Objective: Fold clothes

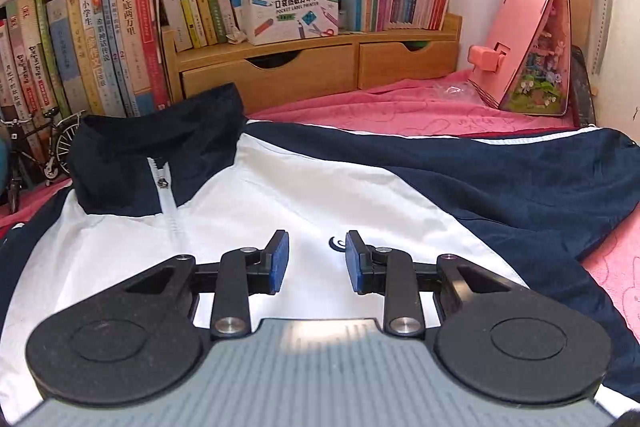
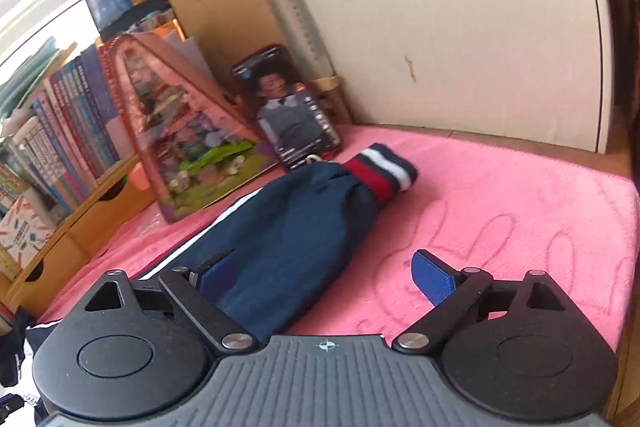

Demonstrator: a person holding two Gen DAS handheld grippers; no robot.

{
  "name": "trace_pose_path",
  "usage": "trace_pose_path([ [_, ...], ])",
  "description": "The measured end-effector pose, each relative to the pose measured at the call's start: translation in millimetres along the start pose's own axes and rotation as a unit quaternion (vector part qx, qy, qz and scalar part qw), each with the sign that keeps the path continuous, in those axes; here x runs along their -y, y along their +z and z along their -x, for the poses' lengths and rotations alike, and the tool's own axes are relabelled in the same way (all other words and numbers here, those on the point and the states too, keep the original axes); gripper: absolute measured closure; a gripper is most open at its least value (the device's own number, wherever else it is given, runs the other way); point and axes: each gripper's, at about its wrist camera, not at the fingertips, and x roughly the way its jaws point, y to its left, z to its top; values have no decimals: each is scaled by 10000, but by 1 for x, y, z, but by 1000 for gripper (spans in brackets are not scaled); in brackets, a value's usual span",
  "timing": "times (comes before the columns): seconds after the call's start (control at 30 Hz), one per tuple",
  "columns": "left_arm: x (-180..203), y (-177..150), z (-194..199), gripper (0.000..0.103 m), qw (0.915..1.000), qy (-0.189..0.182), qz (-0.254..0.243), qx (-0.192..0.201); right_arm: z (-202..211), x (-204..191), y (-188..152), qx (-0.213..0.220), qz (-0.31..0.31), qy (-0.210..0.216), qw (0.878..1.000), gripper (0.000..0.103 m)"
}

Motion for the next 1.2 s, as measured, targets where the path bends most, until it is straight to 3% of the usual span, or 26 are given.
trace_pose_path([
  [0.1, 9, -1, -4, 73, 9999, -65, -71, -117, -28, 10, 5, -369, -119, 357, 9986, 7],
  [0.13, 12, -1, -5, 71, 9998, -60, -114, -146, -37, 10, 7, -404, -61, 476, 9980, 14],
  [0.17, 15, -2, -6, 70, 9997, -55, -157, -176, -43, 6, 10, -374, 138, 510, 9979, 46],
  [0.23, 21, -3, -8, 67, 9994, -44, -262, -221, -52, -14, 17, -400, 771, 349, 9956, 96],
  [0.3, 28, -4, -7, 66, 9989, -55, -421, -211, -44, -40, 19, 307, 1959, -27, 9801, 96],
  [0.33, 30, -5, -6, 66, 9986, -84, -483, -204, -37, -54, 19, 781, 2624, -242, 9615, 96],
  [0.4, 36, -4, -5, 66, 9979, -170, -584, -199, -23, -82, 19, 1708, 3892, -666, 9027, 96],
  [0.43, 39, -3, -6, 66, 9974, -195, -654, -211, -19, -91, 21, 2120, 4289, -855, 8739, 96],
  [0.5, 46, -4, -11, 65, 9965, -158, -785, -238, -20, -97, 30, 2821, 4647, -1254, 8299, 96],
  [0.53, 47, -5, -14, 62, 9963, -153, -808, -251, -31, -97, 35, 2922, 4801, -1503, 8134, 96],
  [0.57, 47, -6, -17, 60, 9965, -185, -764, -274, -44, -96, 40, 2818, 4930, -1708, 8052, 96],
  [0.6, 47, -7, -19, 60, 9970, -206, -684, -295, -58, -94, 44, 2598, 5028, -1872, 8029, 95],
  [0.7, 46, -8, -18, 60, 9980, -193, -505, -325, -89, -89, 44, 1513, 5151, -2108, 8169, 83],
  [0.77, 42, -9, -10, 60, 9979, -215, -508, -345, -86, -86, 31, 1407, 5148, -2152, 8179, 40],
  [0.83, 34, -13, 6, 60, 9978, -118, -585, -290, -68, -85, 20, 1552, 5148, -2013, 8188, 18],
  [0.93, 13, -24, 33, 57, 9973, 252, -643, -240, -30, -95, 9, 1652, 5142, -1563, 8270, 17],
  [1.03, -24, -41, 59, 56, 9955, 815, -370, -321, 10, -120, 10, 1477, 4790, -597, 8633, 16],
  [1.13, -77, -63, 92, 56, 9884, 1413, 440, -353, 44, -153, 7, 1005, 4336, 730, 8925, 15],
  [1.2, -116, -80, 122, 56, 9781, 1683, 1207, -199, 62, -183, -4, 642, 4156, 1595, 8932, 14],
])
